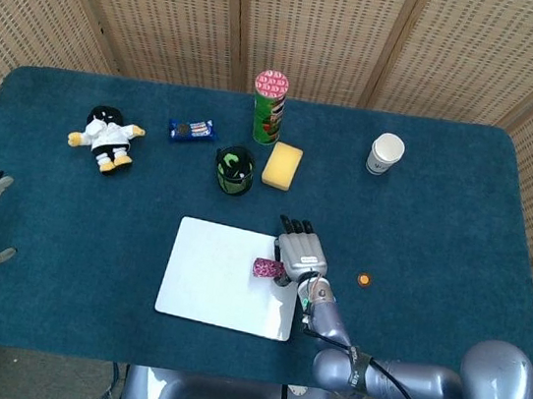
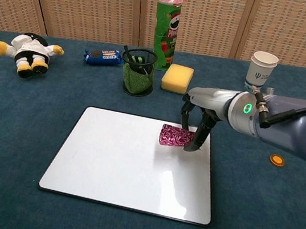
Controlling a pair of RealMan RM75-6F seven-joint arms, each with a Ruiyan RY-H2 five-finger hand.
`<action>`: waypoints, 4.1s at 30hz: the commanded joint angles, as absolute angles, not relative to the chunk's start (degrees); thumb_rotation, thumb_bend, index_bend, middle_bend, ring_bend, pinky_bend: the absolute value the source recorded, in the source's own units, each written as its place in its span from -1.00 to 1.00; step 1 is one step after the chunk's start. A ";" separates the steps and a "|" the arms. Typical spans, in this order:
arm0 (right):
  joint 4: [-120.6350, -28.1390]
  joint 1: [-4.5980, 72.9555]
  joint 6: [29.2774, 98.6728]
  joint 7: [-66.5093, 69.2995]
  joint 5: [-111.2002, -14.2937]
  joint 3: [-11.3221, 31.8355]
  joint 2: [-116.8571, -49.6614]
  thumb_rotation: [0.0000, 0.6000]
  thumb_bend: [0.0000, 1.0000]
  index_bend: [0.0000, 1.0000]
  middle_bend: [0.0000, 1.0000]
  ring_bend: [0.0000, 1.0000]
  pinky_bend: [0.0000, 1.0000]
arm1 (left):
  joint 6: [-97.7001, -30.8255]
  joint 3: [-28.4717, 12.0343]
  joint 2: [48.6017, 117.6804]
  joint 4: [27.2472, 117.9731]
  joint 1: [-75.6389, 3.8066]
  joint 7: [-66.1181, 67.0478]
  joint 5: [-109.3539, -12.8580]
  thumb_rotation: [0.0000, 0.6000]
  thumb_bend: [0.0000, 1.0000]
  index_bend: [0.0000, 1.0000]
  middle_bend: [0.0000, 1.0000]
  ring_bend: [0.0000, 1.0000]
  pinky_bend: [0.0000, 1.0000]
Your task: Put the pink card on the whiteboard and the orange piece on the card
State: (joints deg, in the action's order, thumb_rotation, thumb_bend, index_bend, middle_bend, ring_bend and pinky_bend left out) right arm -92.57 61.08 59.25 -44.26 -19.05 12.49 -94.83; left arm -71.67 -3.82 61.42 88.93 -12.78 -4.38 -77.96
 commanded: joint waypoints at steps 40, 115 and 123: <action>-79.46 40.08 57.74 -16.19 -64.01 -2.54 -84.96 1.00 -0.52 -0.08 -1.00 -1.00 -1.00 | -71.62 -3.39 62.18 89.97 -13.17 -1.08 -78.28 1.00 -1.00 -1.00 -1.00 -1.00 -1.00; -72.12 37.77 48.45 -22.39 -61.55 4.09 -86.75 1.00 -0.17 0.13 -1.00 -1.00 -1.00 | -70.97 -3.35 62.11 89.99 -13.51 -1.20 -77.79 1.00 -1.00 -1.00 -1.00 -1.00 -1.00; -79.08 38.05 49.47 -21.57 -62.36 5.51 -83.78 1.00 -0.17 0.13 -1.00 -1.00 -1.00 | -70.98 -3.31 62.02 90.01 -13.52 -1.43 -77.94 1.00 -1.00 -1.00 -1.00 -1.00 -1.00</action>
